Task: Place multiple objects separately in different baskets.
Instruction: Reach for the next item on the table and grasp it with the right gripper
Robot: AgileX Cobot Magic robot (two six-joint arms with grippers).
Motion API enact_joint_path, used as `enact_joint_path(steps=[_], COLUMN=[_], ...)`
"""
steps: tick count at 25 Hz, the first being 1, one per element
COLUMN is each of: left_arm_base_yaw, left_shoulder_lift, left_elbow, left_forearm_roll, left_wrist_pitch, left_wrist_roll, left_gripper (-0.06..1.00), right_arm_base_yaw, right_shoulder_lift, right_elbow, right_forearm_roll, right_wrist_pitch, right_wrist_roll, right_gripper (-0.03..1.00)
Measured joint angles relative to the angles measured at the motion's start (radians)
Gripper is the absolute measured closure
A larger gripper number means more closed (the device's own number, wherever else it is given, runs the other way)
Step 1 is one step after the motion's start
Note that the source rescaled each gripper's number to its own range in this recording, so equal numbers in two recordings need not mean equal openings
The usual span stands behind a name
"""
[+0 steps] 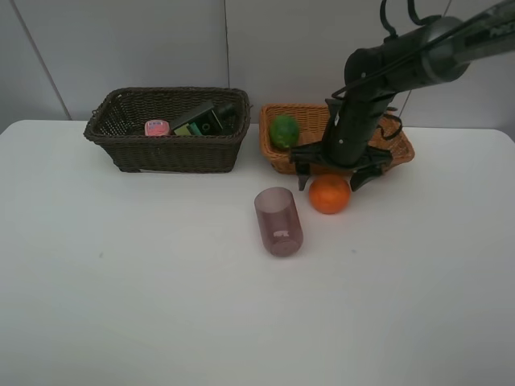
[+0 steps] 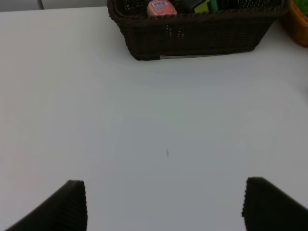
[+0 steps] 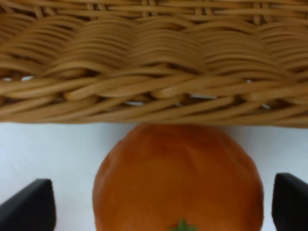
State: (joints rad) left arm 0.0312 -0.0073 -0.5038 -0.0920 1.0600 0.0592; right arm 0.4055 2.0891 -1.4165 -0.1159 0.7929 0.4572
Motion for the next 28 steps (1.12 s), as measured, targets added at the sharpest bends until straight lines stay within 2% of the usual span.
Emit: enact_joint_path(steps=[21, 22, 24, 26, 27, 28], left_arm_base_yaw=[0.000, 0.000, 0.000, 0.000, 0.000, 0.000], left_shoulder_lift=[0.000, 0.000, 0.000, 0.000, 0.000, 0.000], left_elbow=[0.000, 0.000, 0.000, 0.000, 0.000, 0.000], left_forearm_roll=[0.000, 0.000, 0.000, 0.000, 0.000, 0.000], left_wrist_pitch=[0.000, 0.000, 0.000, 0.000, 0.000, 0.000], left_wrist_roll=[0.000, 0.000, 0.000, 0.000, 0.000, 0.000], left_gripper=[0.19, 0.19, 0.19, 0.19, 0.19, 0.19], right_arm_base_yaw=[0.005, 0.008, 0.010, 0.010, 0.010, 0.010], right_shoulder_lift=[0.069, 0.069, 0.069, 0.069, 0.069, 0.069], right_elbow=[0.000, 0.000, 0.000, 0.000, 0.000, 0.000], right_forearm_roll=[-0.024, -0.024, -0.023, -0.024, -0.024, -0.024], right_wrist_pitch=[-0.023, -0.027, -0.030, -0.030, -0.029, -0.027], right_wrist_roll=[0.012, 0.013, 0.014, 0.014, 0.014, 0.014], right_gripper=[0.04, 0.08, 0.25, 0.55, 0.63, 0.63])
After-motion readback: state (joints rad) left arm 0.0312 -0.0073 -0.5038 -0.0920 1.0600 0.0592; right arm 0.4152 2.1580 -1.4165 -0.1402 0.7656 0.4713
